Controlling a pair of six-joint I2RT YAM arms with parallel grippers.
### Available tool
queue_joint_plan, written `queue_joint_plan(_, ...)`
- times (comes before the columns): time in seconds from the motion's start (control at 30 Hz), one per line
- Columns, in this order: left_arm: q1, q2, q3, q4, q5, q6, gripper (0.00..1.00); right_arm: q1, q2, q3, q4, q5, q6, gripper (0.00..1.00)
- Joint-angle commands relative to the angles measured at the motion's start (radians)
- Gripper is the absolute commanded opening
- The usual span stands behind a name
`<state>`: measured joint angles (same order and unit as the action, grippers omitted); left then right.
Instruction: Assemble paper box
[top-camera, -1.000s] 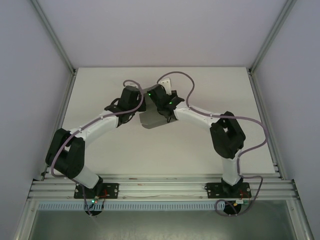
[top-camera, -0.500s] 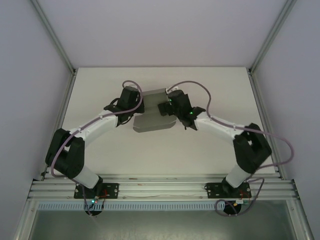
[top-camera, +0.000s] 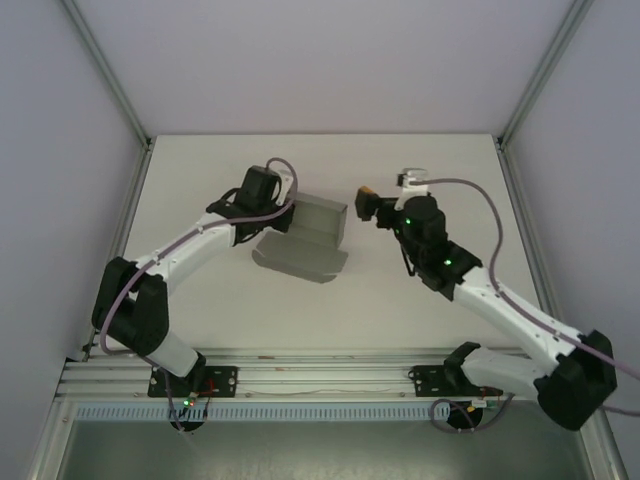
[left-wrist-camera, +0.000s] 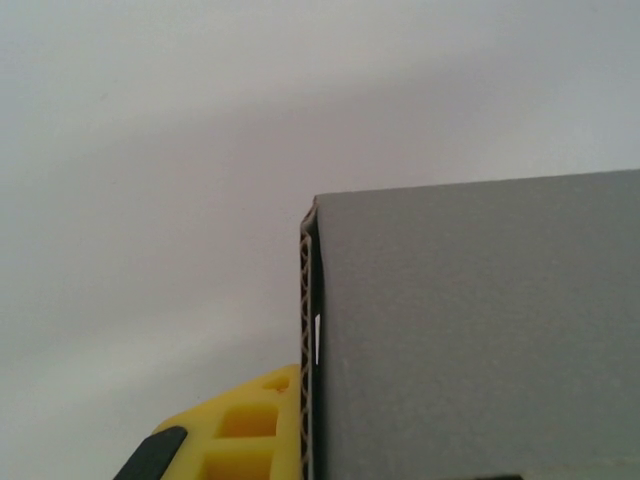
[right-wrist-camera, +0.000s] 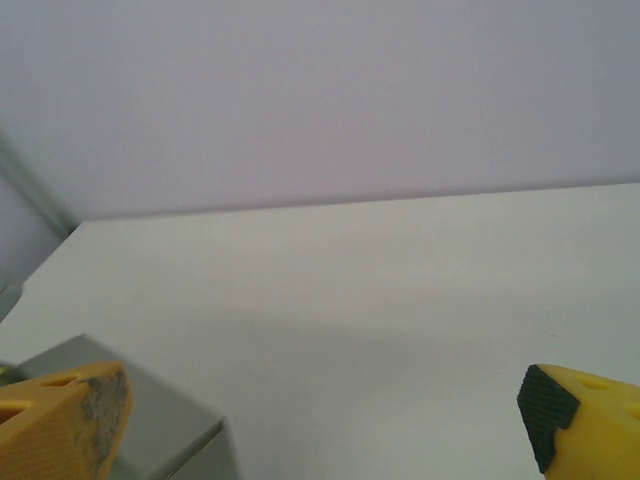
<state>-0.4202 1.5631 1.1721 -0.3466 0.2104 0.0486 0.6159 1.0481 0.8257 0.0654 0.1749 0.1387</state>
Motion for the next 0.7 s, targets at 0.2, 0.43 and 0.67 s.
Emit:
queue_joint_plan(0.2, -0.132, 0.14, 0.147, -0.303, -0.079, 0.474, 0.0, -0.07, -0.101, -0.057, -0.347, 0.129, 0.203, 1.0)
queue_joint_plan(0.43, -0.247, 0.41, 0.326, -0.445, -0.304, 0.57, 0.0, -0.104, -0.134, -0.094, -0.383, 0.119, 0.216, 1.0)
queue_joint_plan(0.67, -0.303, 0.628, 0.491, -0.508, -0.47, 0.584, 0.0, -0.143, -0.119, -0.133, -0.372, 0.09, 0.231, 1.0)
